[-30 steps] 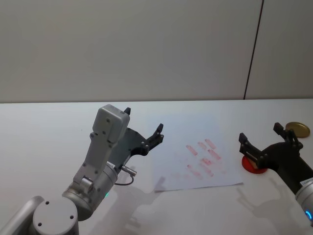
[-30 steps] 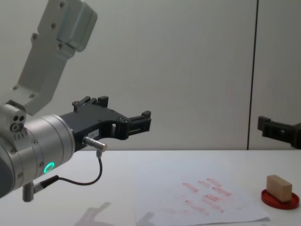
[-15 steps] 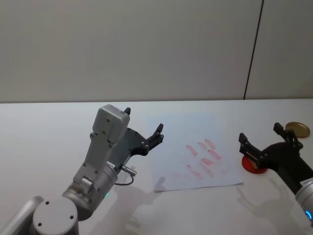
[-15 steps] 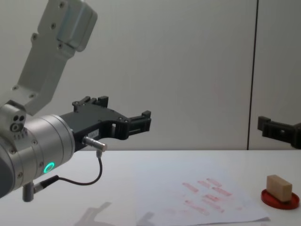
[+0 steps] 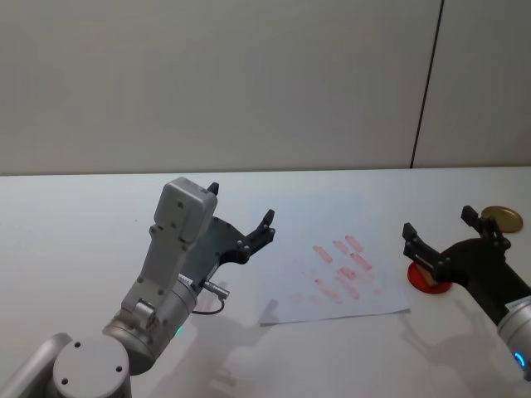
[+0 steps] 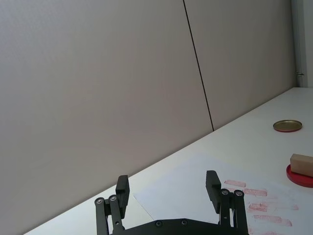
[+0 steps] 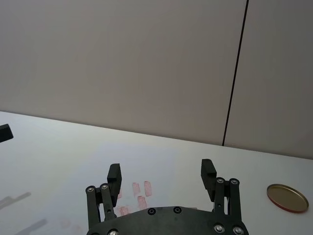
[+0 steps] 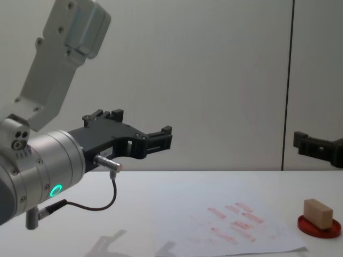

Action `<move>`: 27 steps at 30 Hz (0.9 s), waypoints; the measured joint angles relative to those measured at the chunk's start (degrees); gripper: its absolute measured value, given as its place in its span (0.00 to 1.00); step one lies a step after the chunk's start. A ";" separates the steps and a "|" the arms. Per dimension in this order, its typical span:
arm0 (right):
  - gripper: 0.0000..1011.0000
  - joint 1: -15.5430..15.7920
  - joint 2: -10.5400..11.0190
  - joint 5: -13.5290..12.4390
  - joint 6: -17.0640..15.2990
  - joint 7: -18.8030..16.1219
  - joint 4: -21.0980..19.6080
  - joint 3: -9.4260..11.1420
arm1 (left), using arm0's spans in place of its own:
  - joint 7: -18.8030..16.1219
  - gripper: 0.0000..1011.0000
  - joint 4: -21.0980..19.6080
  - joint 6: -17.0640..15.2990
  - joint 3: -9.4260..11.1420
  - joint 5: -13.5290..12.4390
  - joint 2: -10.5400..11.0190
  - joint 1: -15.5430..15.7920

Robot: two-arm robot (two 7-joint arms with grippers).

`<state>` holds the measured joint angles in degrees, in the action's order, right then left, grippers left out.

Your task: Use the one hand to pick up the stamp and affix it onto the A4 paper.

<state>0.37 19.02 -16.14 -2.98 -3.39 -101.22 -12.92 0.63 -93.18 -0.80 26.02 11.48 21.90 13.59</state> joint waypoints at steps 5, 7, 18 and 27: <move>0.99 -0.92 -0.52 0.29 -2.14 0.86 0.09 0.10 | 0.00 0.98 0.00 0.00 0.00 0.00 0.00 0.00; 0.99 -1.46 -0.81 0.40 -3.62 1.33 0.18 0.15 | 0.00 0.98 0.00 0.00 0.00 0.00 0.00 0.00; 0.99 -4.72 -2.37 0.62 -11.28 3.20 1.03 0.55 | 0.00 0.98 0.00 0.00 0.00 0.00 0.00 0.00; 0.99 -7.53 -3.63 0.25 -18.52 4.36 2.21 0.97 | 0.00 0.98 0.00 0.00 0.00 0.00 0.00 0.00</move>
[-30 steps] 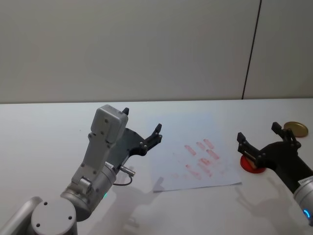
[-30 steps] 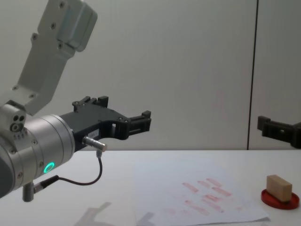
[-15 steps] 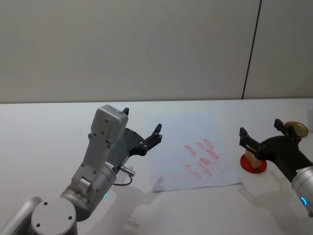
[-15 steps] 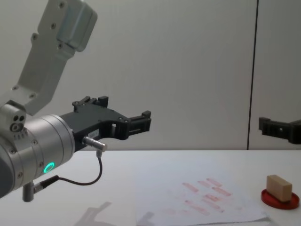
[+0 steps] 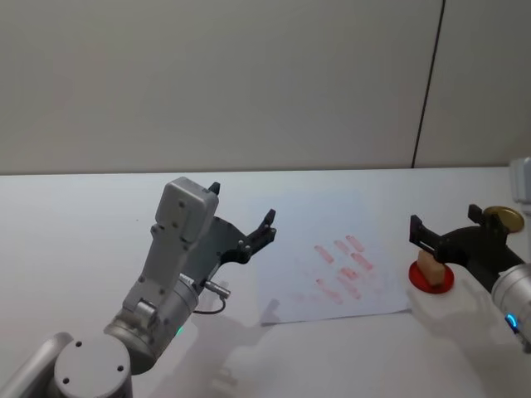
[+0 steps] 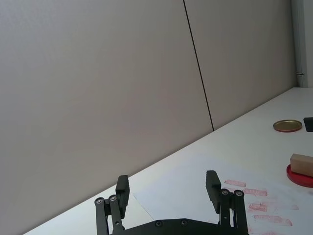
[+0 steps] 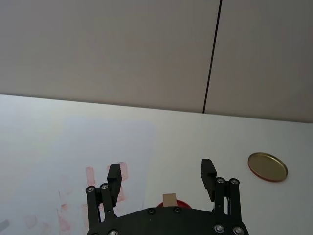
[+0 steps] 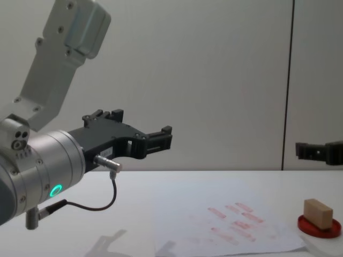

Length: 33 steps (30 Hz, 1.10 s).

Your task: Use the one hand to pick up the stamp and affix it onto the A4 paper.

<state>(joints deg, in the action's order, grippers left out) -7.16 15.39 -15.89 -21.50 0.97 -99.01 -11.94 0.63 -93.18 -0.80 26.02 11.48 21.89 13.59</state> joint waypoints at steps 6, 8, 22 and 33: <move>0.99 -1.41 -0.63 -0.49 -3.24 0.31 1.21 0.27 | 0.00 0.98 0.00 0.00 0.00 0.00 0.00 0.00; 0.99 -2.06 -0.89 -0.66 -4.56 0.33 1.98 0.35 | 0.00 0.98 0.00 0.00 0.00 0.00 0.00 0.00; 0.99 -5.80 -2.55 -1.03 -9.16 -0.50 7.66 0.53 | 0.00 0.98 0.00 0.00 0.00 0.00 0.00 0.00; 0.99 -8.34 -3.66 0.10 -10.79 -1.68 12.04 0.27 | 0.00 0.98 0.00 0.00 0.00 0.00 0.00 0.00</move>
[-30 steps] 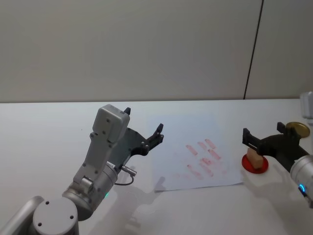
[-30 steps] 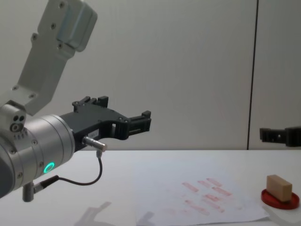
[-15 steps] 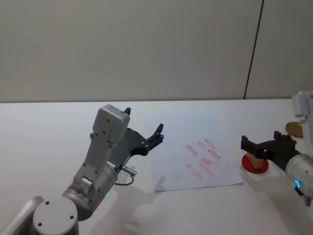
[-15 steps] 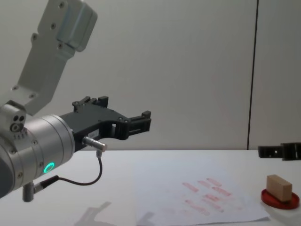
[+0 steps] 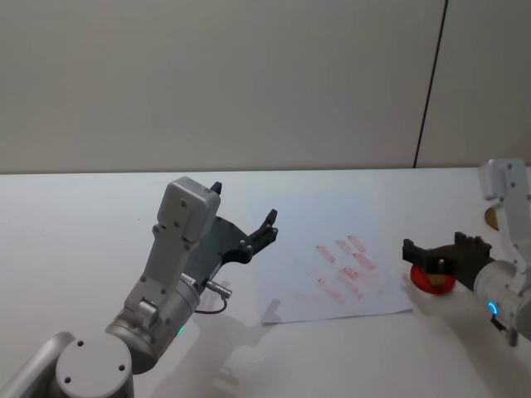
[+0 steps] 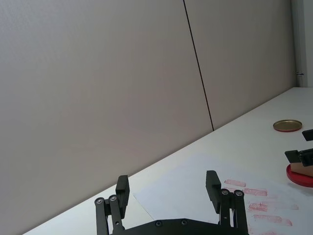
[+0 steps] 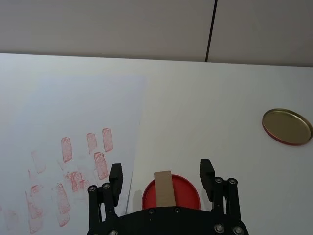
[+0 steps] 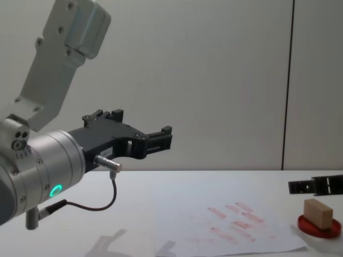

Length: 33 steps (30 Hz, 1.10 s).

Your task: Use the one hand to pick up the stamp and affix it onto the A4 paper.

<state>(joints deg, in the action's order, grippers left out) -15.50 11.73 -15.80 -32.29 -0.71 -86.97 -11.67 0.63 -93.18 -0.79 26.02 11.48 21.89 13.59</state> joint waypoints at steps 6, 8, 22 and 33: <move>0.86 -0.88 -0.41 0.69 -0.88 -0.32 1.65 -0.18 | 0.00 0.98 0.00 0.00 0.00 0.00 0.00 0.00; 0.79 -1.18 -0.56 1.03 -1.33 -0.36 2.23 -0.24 | 0.00 0.98 0.00 0.00 0.00 0.00 0.00 0.00; 0.34 -2.12 -1.18 3.05 -2.68 -0.38 4.06 -0.64 | 0.00 0.98 0.00 0.00 0.00 0.00 0.00 0.00; 0.21 -1.97 -1.31 4.14 -3.28 0.22 3.87 -0.70 | 0.00 0.98 0.00 0.00 0.00 0.00 0.00 0.00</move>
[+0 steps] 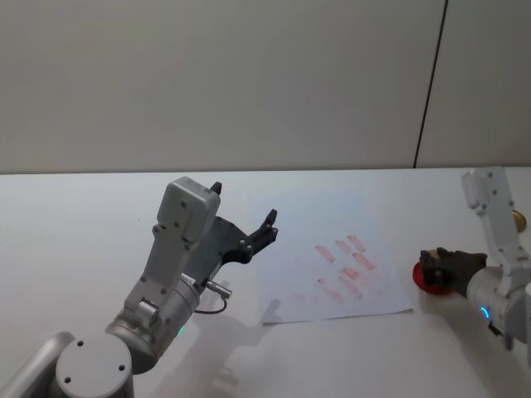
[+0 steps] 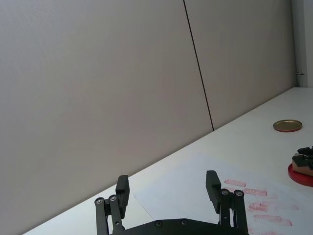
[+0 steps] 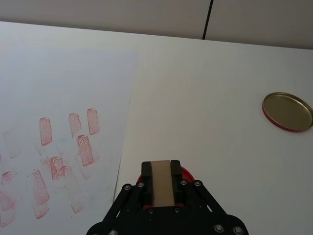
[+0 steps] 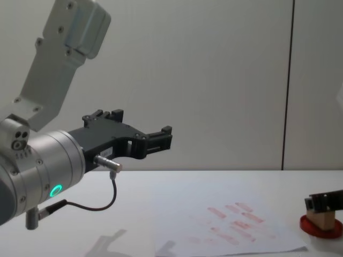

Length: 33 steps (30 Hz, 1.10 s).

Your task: Use the one hand to pick up the stamp and affix it onto the A4 paper.

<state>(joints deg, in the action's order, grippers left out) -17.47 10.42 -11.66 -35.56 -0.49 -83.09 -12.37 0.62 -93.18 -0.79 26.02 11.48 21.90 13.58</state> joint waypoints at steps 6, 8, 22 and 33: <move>0.21 0.04 -0.12 -0.01 -0.23 0.33 0.54 0.19 | 0.00 0.98 0.00 0.00 0.00 0.00 0.00 0.00; 0.21 0.02 -0.15 -0.09 -0.23 0.38 0.79 0.26 | 0.00 0.98 0.00 0.00 0.00 0.00 0.00 0.00; 0.21 -0.69 -0.54 -1.25 0.47 0.27 3.13 0.94 | 0.00 0.98 0.00 0.00 0.00 0.00 0.00 0.00; 0.21 -0.49 -0.66 -0.60 1.59 -0.27 1.58 0.85 | 0.00 0.98 0.00 0.00 0.00 0.00 0.00 0.00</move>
<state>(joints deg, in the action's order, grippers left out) -17.96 9.76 -12.26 -33.97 -0.75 -81.51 -11.52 0.63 -93.17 -0.79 26.02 11.48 21.90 13.59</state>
